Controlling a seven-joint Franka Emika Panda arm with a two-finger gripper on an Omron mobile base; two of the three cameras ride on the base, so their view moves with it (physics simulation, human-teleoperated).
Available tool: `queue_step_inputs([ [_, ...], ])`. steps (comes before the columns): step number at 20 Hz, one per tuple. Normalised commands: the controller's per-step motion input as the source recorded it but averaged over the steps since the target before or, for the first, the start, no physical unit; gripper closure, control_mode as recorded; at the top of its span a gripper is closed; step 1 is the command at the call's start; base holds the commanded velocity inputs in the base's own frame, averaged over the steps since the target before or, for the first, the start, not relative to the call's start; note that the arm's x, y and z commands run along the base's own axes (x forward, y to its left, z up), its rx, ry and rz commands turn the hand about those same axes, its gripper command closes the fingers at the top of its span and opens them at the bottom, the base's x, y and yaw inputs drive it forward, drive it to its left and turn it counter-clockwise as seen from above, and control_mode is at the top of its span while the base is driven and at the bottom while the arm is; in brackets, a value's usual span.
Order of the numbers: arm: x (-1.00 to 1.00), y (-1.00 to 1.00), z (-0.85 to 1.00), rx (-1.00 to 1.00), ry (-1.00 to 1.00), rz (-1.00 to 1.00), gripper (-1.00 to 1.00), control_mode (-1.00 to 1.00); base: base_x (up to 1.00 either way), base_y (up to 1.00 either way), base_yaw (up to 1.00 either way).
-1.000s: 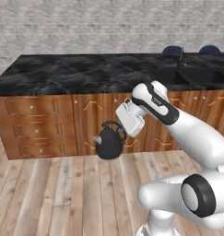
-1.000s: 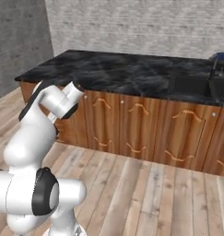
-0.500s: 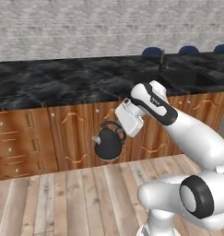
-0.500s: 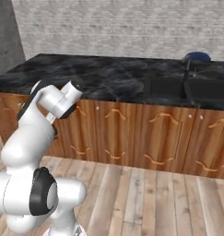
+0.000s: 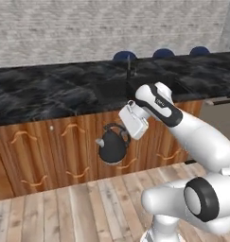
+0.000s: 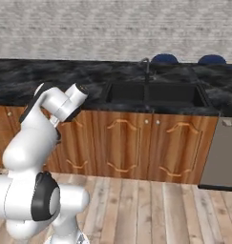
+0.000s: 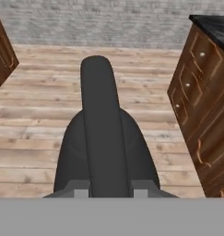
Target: The kettle is done boiling. Turn off the stove, then wait for 300 timesteps before moving the kettle to the dining table.
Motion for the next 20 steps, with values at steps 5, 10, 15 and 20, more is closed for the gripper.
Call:
queue_step_inputs([
  [5, 0.0, 0.0, 0.0, 0.0, 0.0, 0.0, 1.0, 1.0, 0.48, -0.88, -0.16],
  [10, 0.0, 0.0, 0.0, 0.0, 0.0, 0.0, 1.0, 1.0, 0.44, -0.87, -0.13],
  [15, 0.0, 0.0, 0.0, 0.0, 0.0, 0.0, 1.0, 1.0, 0.46, -0.86, -0.11],
  [20, 0.0, 0.0, 0.0, 0.0, 0.0, 0.0, 1.0, 1.0, 0.5, -0.83, -0.1],
])
